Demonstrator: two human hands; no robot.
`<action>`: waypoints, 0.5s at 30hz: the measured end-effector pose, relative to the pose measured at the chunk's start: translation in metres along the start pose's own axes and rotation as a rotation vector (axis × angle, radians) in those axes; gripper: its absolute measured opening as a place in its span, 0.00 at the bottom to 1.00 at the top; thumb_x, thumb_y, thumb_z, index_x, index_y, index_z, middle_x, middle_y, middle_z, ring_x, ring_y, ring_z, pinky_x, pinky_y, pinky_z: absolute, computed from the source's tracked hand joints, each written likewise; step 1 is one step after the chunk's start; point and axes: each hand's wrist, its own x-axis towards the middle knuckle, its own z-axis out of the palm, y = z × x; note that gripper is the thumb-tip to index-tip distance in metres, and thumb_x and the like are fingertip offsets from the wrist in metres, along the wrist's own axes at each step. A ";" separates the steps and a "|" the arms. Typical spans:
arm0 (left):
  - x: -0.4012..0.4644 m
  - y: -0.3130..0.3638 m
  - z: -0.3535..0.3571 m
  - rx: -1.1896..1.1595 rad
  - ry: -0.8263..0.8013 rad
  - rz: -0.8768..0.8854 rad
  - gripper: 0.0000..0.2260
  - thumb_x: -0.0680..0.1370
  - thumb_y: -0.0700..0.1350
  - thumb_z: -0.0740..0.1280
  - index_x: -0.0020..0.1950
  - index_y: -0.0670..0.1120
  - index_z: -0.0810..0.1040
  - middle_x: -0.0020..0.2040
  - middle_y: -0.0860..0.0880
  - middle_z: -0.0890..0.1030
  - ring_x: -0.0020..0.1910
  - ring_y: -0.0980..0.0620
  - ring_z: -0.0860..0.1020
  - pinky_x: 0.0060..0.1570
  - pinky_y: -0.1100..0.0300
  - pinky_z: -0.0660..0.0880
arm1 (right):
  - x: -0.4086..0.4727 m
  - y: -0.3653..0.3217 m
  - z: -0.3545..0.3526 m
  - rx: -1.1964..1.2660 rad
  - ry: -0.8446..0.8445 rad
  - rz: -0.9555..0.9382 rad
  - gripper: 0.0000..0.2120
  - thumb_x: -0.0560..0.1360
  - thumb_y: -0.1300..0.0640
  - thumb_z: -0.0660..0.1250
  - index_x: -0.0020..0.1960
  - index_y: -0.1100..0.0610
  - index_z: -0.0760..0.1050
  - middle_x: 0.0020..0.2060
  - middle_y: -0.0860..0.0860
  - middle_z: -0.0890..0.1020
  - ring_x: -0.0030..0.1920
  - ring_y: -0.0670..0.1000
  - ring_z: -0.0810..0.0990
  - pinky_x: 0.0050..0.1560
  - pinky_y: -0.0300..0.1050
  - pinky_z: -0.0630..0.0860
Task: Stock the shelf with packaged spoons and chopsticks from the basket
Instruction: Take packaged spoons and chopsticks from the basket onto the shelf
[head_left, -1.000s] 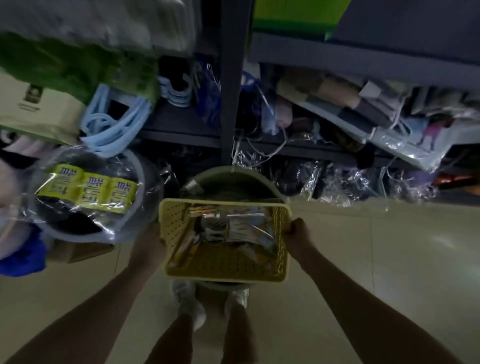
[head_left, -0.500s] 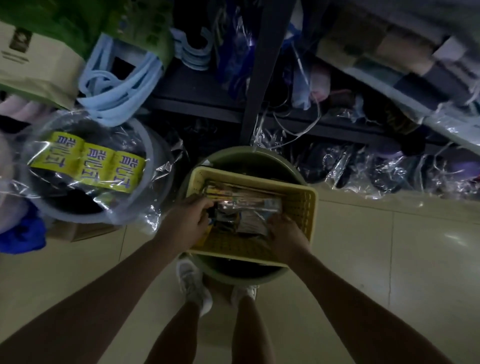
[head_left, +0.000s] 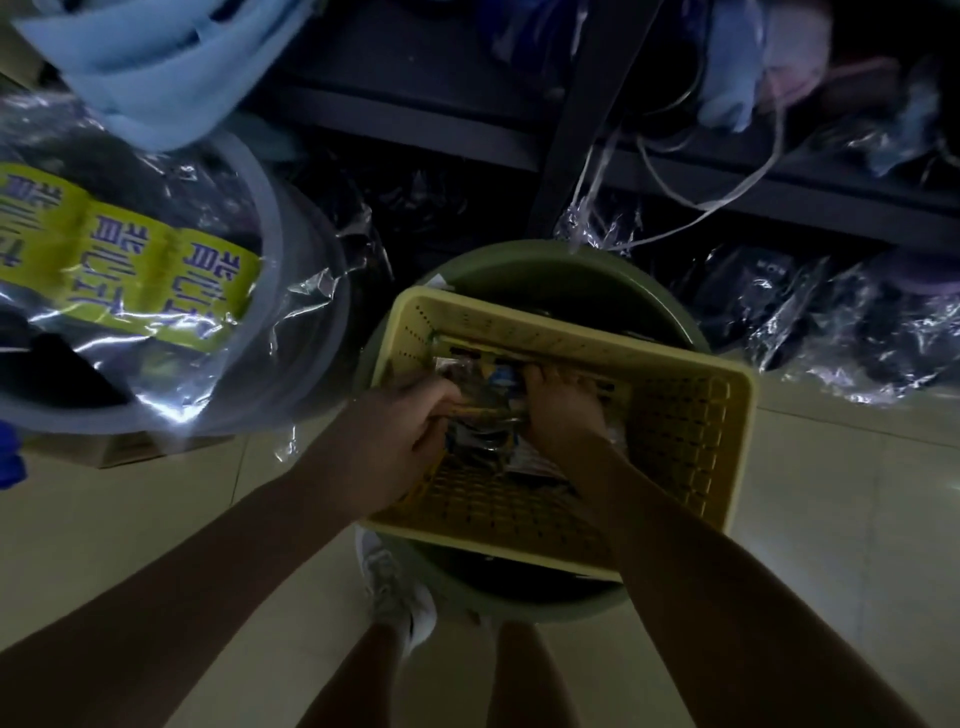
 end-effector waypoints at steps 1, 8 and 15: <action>0.001 0.001 0.003 -0.028 -0.028 -0.022 0.10 0.77 0.40 0.63 0.57 0.45 0.76 0.50 0.50 0.77 0.42 0.57 0.74 0.36 0.75 0.63 | -0.001 0.000 0.000 0.027 -0.009 0.006 0.25 0.73 0.57 0.66 0.68 0.56 0.62 0.67 0.57 0.69 0.66 0.60 0.69 0.61 0.54 0.69; 0.003 0.004 0.023 -0.117 -0.376 -0.227 0.12 0.77 0.42 0.61 0.61 0.47 0.72 0.58 0.47 0.79 0.55 0.53 0.76 0.53 0.60 0.74 | -0.007 0.008 -0.012 0.106 -0.088 -0.005 0.28 0.74 0.53 0.66 0.71 0.52 0.61 0.66 0.59 0.72 0.64 0.61 0.72 0.59 0.55 0.72; -0.004 0.030 0.026 -0.303 -0.288 -0.416 0.14 0.77 0.48 0.63 0.59 0.44 0.76 0.53 0.49 0.79 0.56 0.50 0.76 0.53 0.60 0.71 | -0.054 0.017 -0.060 0.488 -0.044 -0.121 0.24 0.72 0.52 0.69 0.66 0.52 0.67 0.58 0.54 0.80 0.56 0.55 0.79 0.54 0.49 0.77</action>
